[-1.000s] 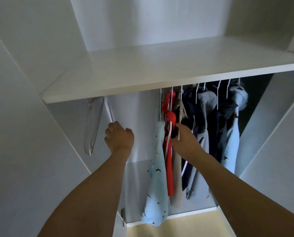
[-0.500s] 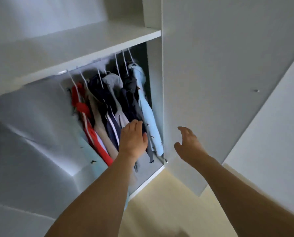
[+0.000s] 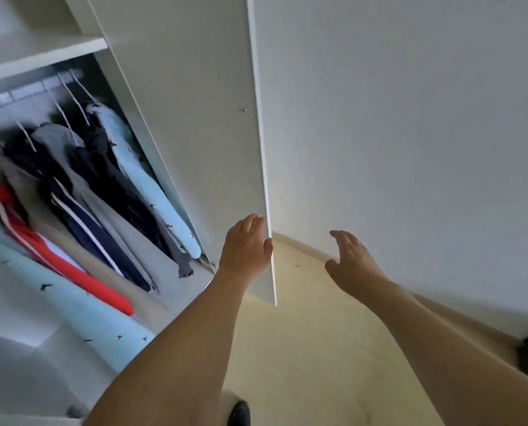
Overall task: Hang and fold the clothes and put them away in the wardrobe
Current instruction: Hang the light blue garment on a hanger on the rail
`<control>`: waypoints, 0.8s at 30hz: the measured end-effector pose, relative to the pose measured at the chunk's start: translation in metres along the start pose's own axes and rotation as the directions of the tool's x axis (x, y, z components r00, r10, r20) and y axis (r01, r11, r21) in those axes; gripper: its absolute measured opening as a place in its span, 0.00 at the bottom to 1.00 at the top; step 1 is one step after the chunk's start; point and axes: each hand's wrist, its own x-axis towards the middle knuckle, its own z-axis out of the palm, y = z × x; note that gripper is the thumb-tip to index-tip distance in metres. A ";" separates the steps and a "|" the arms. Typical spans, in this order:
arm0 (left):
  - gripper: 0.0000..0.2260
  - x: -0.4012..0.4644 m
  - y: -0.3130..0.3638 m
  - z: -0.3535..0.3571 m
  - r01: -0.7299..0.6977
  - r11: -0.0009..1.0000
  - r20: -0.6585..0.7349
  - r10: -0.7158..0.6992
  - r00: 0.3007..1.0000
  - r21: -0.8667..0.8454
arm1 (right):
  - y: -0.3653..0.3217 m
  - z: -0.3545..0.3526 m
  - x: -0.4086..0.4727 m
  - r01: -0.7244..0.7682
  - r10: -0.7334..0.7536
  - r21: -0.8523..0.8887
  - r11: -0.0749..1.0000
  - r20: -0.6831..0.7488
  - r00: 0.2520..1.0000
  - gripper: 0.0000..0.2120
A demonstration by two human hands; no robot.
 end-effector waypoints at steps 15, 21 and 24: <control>0.18 -0.063 0.273 0.081 -0.150 0.975 0.187 0.180 0.966 -0.161 | 0.226 -0.082 -0.145 -0.260 0.259 0.021 0.965 0.058 0.964 0.30; 0.16 -0.088 0.368 0.094 -0.215 0.968 0.209 0.238 0.948 -0.129 | 0.310 -0.121 -0.204 -0.284 0.285 0.064 0.957 0.001 0.959 0.30; 0.15 -0.115 0.444 0.104 -0.258 0.956 0.191 0.281 0.941 -0.139 | 0.373 -0.143 -0.257 -0.312 0.314 0.077 0.947 -0.021 0.949 0.30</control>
